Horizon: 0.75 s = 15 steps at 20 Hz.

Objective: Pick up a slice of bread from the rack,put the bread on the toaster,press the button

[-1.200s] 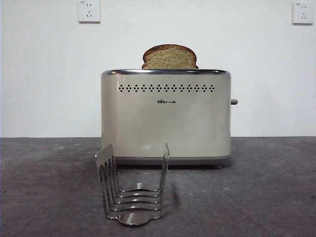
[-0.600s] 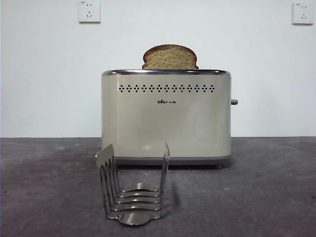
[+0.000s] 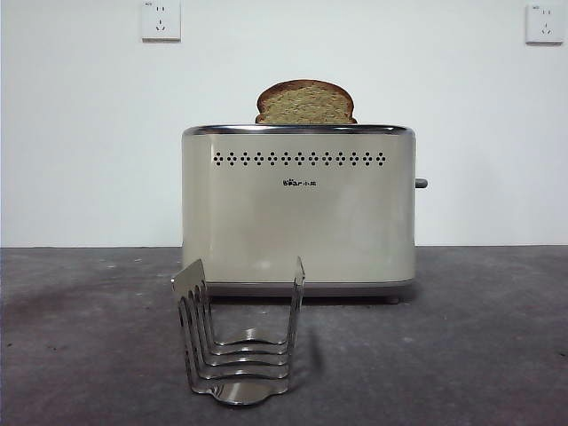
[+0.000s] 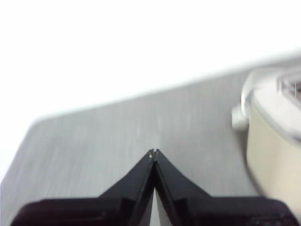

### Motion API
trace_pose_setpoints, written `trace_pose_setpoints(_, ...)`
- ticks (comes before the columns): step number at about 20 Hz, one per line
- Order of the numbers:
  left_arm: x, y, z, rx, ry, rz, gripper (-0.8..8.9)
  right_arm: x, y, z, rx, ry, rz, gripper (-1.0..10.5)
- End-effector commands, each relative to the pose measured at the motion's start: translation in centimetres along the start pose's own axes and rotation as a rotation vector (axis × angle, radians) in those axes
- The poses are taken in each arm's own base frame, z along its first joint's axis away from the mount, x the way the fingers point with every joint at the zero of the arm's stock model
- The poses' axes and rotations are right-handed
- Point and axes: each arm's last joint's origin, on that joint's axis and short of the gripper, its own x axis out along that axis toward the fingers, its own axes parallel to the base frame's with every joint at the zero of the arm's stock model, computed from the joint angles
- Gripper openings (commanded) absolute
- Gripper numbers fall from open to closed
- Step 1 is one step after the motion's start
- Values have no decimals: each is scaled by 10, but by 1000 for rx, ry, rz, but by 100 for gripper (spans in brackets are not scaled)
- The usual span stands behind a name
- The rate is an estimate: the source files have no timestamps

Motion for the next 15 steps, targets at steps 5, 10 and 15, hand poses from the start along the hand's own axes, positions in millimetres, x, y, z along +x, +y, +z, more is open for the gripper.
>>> trace_pose_setpoints(5,-2,-2,-117,-154,-154,109,-3,1,0,1,-8,0,-5,0)
trace_pose_setpoints(10,-6,-6,-174,-238,-157,149,-3,1,0,1,-8,0,-5,0)
trace_pose_setpoints(15,-9,-9,-188,-201,-84,85,-3,1,0,1,-8,0,-5,0)
